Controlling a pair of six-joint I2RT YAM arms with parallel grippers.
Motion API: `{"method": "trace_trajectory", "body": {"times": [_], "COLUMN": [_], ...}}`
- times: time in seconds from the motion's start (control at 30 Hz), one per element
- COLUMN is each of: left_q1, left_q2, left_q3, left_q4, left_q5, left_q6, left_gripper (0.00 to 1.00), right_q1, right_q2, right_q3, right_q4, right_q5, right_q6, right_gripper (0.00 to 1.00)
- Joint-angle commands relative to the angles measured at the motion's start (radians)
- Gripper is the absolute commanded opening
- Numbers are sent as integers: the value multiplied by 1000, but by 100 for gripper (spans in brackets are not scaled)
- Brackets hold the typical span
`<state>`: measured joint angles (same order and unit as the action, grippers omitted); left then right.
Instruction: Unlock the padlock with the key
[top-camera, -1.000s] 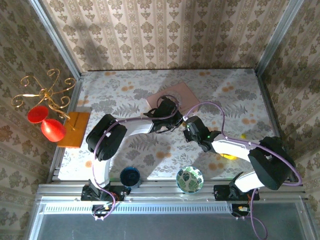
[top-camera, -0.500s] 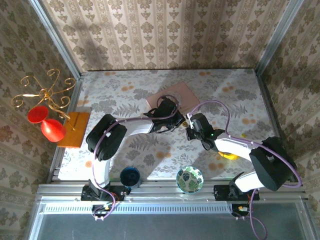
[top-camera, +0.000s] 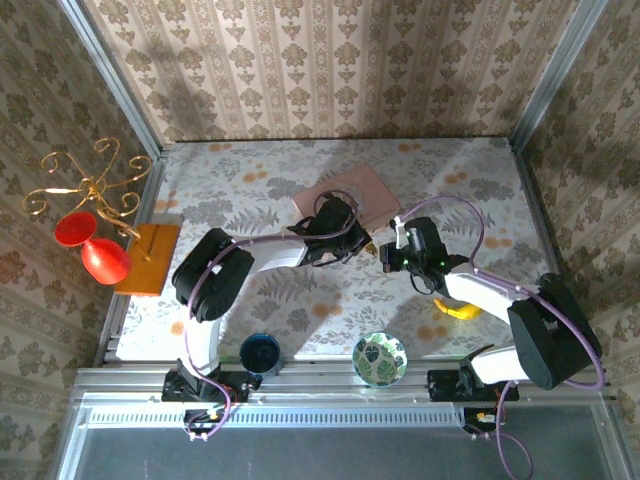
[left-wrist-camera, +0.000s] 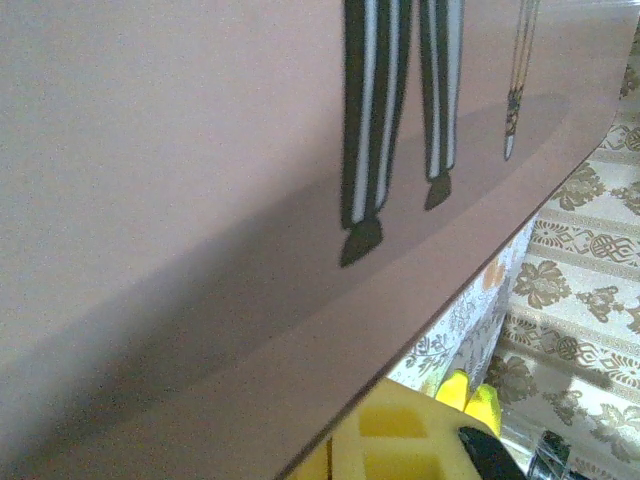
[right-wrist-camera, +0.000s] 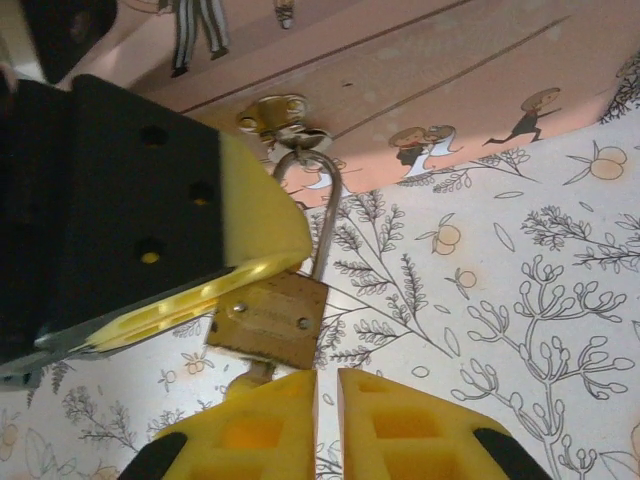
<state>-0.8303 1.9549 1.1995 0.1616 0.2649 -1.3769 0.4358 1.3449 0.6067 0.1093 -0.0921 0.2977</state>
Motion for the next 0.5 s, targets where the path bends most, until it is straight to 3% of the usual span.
{"method": "trace_trajectory", "body": {"times": [0.0, 0.13, 0.47], "left_q1": [-5, -6, -6], "left_q2": [-50, -44, -36], "left_q3": [3, 9, 21], "left_q4": [72, 72, 69], "left_q5": [46, 49, 57], "left_q6": [-23, -27, -31], "left_gripper": [0, 0, 0], "right_q1": [28, 69, 133], "right_q2": [-32, -21, 40], "right_q3": [7, 41, 133], "right_q4": [-59, -106, -182], "right_q5": [95, 155, 245], "right_q6": [-45, -83, -123], "right_gripper": [16, 23, 24]}}
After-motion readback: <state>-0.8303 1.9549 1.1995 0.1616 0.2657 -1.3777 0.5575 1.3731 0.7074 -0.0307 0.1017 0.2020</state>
